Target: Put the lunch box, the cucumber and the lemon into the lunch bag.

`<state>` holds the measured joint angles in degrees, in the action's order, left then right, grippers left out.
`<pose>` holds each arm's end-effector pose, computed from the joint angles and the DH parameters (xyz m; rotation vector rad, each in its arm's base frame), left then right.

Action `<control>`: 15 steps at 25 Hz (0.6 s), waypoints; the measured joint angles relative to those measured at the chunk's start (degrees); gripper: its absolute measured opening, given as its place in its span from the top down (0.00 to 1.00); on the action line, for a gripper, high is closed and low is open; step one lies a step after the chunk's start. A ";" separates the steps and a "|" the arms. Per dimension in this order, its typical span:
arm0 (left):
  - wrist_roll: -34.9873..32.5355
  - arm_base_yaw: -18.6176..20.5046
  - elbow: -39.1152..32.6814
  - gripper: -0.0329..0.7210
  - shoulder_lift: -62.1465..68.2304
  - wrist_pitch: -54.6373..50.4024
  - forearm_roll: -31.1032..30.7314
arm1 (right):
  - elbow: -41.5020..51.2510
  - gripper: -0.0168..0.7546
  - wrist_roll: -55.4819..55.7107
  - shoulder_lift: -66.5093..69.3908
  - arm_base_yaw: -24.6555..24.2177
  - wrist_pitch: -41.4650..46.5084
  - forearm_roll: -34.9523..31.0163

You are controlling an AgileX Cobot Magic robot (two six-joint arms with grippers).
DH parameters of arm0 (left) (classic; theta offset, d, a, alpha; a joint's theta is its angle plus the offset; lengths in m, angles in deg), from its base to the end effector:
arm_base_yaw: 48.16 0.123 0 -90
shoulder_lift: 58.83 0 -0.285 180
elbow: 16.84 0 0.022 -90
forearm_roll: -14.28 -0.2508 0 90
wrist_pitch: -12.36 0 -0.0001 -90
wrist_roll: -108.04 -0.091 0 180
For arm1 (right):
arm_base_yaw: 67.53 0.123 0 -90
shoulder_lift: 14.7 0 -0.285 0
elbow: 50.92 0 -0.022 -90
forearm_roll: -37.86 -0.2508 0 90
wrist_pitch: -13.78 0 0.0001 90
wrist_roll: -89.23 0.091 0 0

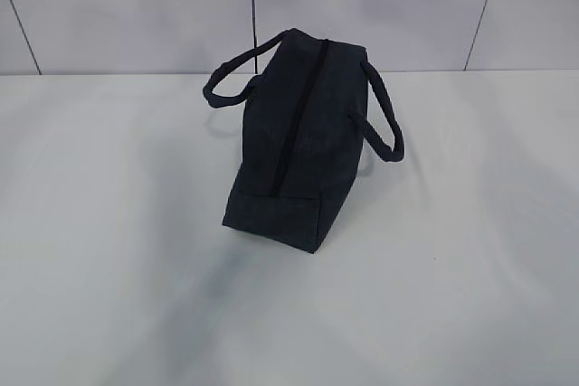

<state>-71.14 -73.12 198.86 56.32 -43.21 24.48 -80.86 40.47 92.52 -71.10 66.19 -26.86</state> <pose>0.3821 -0.1925 0.3853 0.4515 2.3388 -0.4393 0.3883 0.0412 0.4541 -0.4430 1.7737 0.7348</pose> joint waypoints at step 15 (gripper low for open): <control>-0.82 -12.95 -0.96 0.41 -17.64 -0.21 -10.20 | -14.51 0.47 27.76 -17.31 9.68 15.77 43.86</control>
<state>-71.96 -86.07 197.90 38.68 -43.42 14.28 -95.37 68.23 75.22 -61.42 81.96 17.00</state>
